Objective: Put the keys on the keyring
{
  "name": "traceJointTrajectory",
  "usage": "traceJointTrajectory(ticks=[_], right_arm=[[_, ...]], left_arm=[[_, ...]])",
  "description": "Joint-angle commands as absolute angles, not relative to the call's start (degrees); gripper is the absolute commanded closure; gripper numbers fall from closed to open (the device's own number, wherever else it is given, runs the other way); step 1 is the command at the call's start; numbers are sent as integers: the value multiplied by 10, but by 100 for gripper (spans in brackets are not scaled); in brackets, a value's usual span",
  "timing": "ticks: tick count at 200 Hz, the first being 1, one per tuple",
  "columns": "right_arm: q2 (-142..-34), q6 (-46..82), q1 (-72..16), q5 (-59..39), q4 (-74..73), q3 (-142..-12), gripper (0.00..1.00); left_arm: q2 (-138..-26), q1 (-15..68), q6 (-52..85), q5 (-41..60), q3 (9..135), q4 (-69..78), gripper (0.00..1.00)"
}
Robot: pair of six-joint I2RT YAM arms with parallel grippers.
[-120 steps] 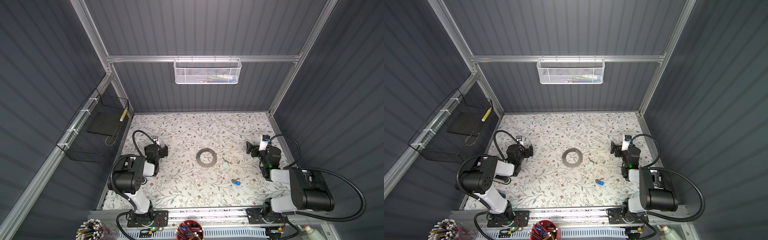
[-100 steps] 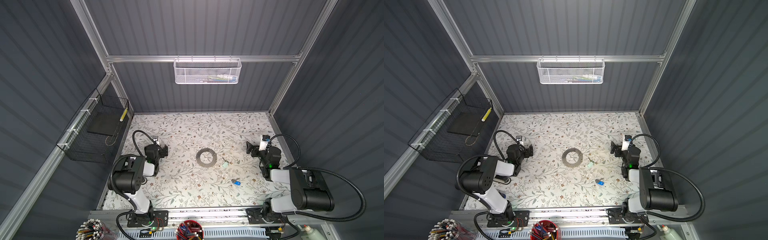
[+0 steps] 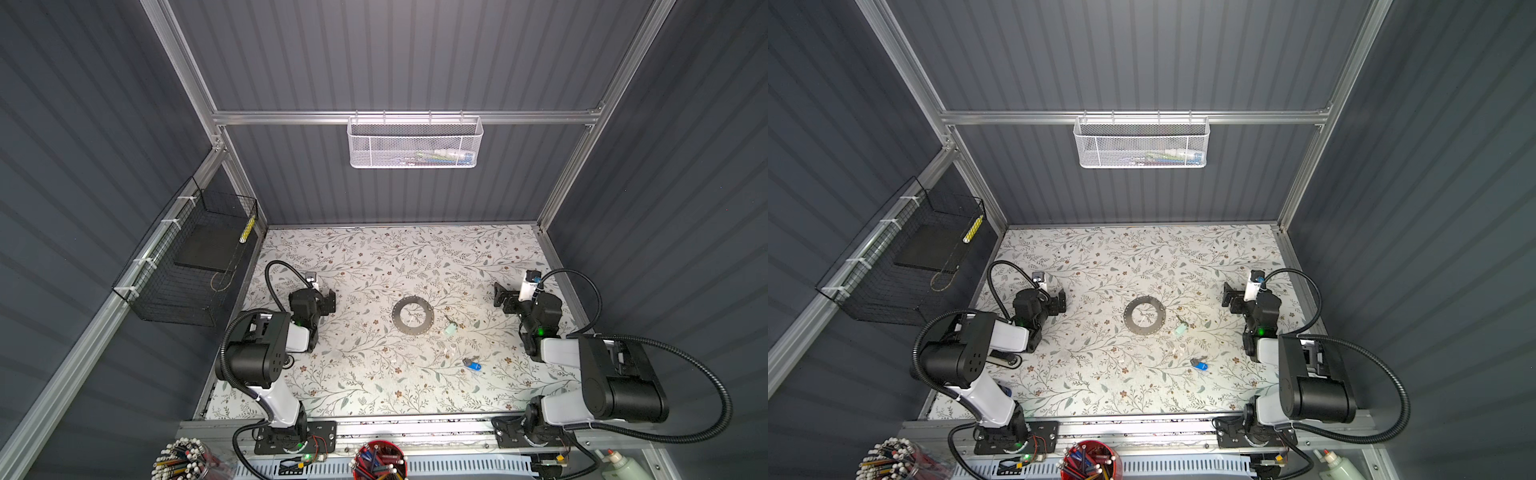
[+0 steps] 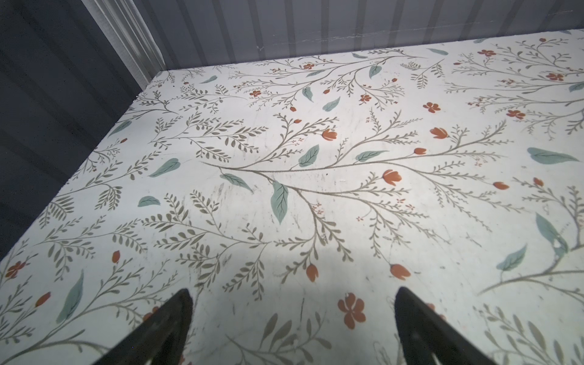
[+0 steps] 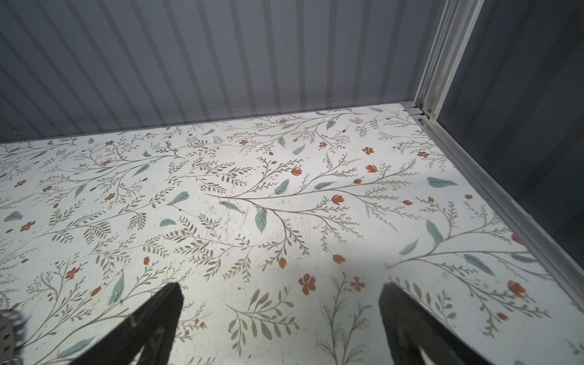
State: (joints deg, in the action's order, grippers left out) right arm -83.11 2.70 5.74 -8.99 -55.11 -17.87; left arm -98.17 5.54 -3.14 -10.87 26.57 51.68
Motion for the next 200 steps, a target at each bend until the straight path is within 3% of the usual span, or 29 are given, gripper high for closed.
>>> traceJointTrajectory(ticks=[1, 47, 77, 113, 141, 200], right_arm=[[-837, 33, 60, -73, -550, -191, 1], [-780, 37, 58, -53, -558, -163, 3], [-657, 26, 50, -49, -345, -220, 10], [-597, 17, 10, -17, -117, -311, 18], [-603, -1, -51, -46, 9, -367, 35], [-702, -10, -236, -24, 141, -438, 57]], left_arm=[[-983, 54, -25, -111, 270, 523, 0], [-958, 54, -19, -132, 268, 514, 0], [-904, 55, -40, -76, 285, 437, 0], [-831, 68, -35, -36, 323, 304, 0], [-801, 104, -43, -34, 374, 189, 0], [-794, 176, -26, -12, 452, 10, 5]])
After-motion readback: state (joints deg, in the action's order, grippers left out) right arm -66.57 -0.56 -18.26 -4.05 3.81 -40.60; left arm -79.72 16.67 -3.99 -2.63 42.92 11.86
